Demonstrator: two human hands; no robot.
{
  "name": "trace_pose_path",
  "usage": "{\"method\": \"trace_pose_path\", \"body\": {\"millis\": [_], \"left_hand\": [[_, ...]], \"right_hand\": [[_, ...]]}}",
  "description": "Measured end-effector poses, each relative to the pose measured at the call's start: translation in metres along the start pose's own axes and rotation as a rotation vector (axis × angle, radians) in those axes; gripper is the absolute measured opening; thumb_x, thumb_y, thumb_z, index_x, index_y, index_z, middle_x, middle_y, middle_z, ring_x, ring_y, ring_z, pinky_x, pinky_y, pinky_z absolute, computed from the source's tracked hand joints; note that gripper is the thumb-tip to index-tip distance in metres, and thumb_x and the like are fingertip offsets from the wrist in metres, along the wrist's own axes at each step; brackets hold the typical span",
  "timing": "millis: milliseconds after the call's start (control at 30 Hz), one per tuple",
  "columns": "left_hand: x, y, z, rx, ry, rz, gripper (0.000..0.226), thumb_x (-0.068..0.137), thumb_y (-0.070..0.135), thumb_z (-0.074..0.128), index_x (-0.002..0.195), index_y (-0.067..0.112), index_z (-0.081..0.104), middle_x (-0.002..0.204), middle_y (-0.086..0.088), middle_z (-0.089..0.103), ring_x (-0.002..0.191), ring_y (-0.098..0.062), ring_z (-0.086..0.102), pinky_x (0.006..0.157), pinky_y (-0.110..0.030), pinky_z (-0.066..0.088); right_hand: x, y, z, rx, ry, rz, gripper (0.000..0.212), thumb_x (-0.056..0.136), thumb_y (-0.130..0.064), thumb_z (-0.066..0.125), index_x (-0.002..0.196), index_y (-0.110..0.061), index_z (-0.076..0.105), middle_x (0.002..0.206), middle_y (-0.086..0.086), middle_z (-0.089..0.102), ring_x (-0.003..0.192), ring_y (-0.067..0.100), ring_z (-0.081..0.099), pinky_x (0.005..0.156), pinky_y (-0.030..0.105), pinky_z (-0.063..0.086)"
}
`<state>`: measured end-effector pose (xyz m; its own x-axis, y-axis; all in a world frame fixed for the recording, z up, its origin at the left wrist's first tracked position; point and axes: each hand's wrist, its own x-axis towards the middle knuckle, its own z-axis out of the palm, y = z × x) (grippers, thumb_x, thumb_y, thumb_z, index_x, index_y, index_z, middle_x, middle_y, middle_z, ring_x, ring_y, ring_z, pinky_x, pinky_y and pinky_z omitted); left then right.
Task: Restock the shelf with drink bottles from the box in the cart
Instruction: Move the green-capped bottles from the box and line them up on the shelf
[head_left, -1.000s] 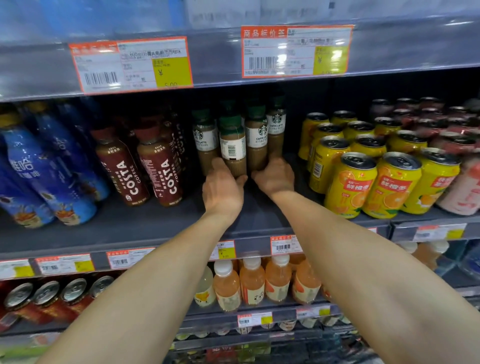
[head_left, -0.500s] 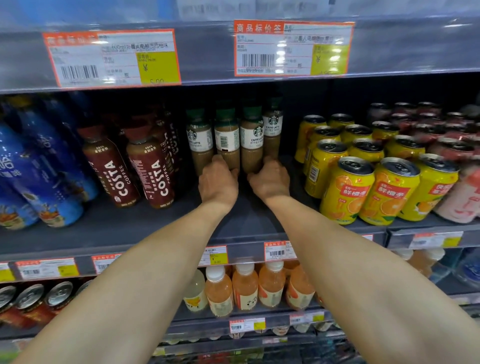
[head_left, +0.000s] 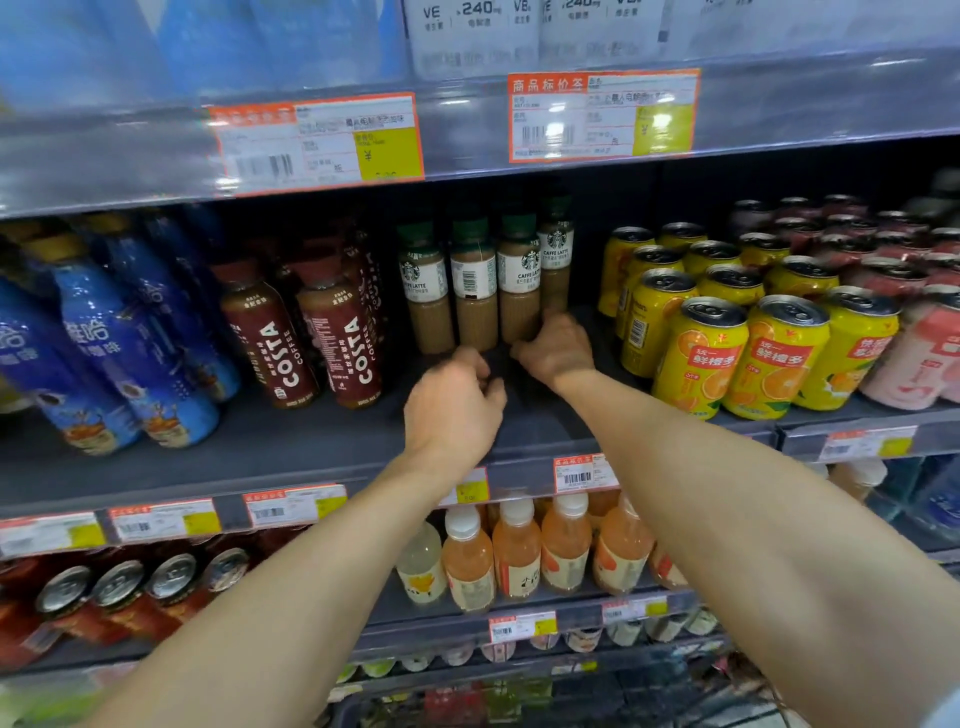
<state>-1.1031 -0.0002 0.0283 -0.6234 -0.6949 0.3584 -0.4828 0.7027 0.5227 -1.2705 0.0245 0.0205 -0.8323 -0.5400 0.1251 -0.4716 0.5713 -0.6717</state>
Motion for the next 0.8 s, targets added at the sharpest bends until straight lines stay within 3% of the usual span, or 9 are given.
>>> {"method": "trace_pose_path", "body": {"millis": [200, 333, 500, 667, 800], "left_hand": [[-0.080, -0.004, -0.041, -0.084, 0.004, 0.177, 0.009, 0.092, 0.038, 0.060, 0.090, 0.031, 0.055, 0.083, 0.013, 0.059, 0.084, -0.009, 0.053, 0.069, -0.033, 0.045], [-0.158, -0.031, -0.042, -0.112, -0.069, 0.117, 0.010, 0.091, 0.041, 0.056, 0.090, 0.031, 0.057, 0.089, 0.013, 0.063, 0.088, -0.012, 0.058, 0.075, -0.036, 0.048], [-0.260, -0.081, -0.033, -0.073, -0.243, -0.006, 0.010, 0.092, 0.039, 0.061, 0.088, 0.032, 0.055, 0.086, 0.017, 0.060, 0.086, -0.007, 0.055, 0.068, -0.026, 0.041], [-0.344, -0.115, -0.016, -0.047, -0.411, -0.148, 0.011, 0.090, 0.037, 0.064, 0.088, 0.032, 0.056, 0.077, 0.020, 0.057, 0.072, 0.001, 0.055, 0.058, -0.021, 0.040], [-0.398, -0.125, 0.002, 0.000, -0.562, -0.261, 0.009, 0.090, 0.034, 0.063, 0.094, 0.029, 0.056, 0.084, 0.015, 0.063, 0.076, -0.004, 0.059, 0.063, -0.025, 0.047]], "right_hand": [[-0.049, -0.012, -0.018, -0.052, -0.069, -0.032, 0.045, 0.085, -0.030, 0.068, 0.123, -0.009, 0.059, 0.124, 0.015, 0.062, 0.113, 0.033, 0.059, 0.084, 0.033, 0.049], [-0.107, -0.013, -0.042, -0.055, -0.018, -0.127, 0.046, 0.087, -0.028, 0.066, 0.126, -0.006, 0.058, 0.127, 0.018, 0.062, 0.118, 0.036, 0.056, 0.092, 0.035, 0.046], [-0.211, 0.007, -0.065, -0.062, 0.025, -0.196, 0.049, 0.087, -0.026, 0.065, 0.132, -0.010, 0.057, 0.131, 0.013, 0.060, 0.119, 0.030, 0.056, 0.099, 0.038, 0.044], [-0.316, 0.073, -0.052, -0.087, -0.103, -0.039, 0.040, 0.089, -0.029, 0.062, 0.127, -0.015, 0.061, 0.124, 0.005, 0.066, 0.112, 0.025, 0.061, 0.086, 0.029, 0.046], [-0.376, 0.145, -0.022, -0.102, -0.335, 0.195, 0.043, 0.094, -0.030, 0.062, 0.132, -0.011, 0.058, 0.126, 0.006, 0.065, 0.112, 0.024, 0.061, 0.092, 0.032, 0.048]]}}
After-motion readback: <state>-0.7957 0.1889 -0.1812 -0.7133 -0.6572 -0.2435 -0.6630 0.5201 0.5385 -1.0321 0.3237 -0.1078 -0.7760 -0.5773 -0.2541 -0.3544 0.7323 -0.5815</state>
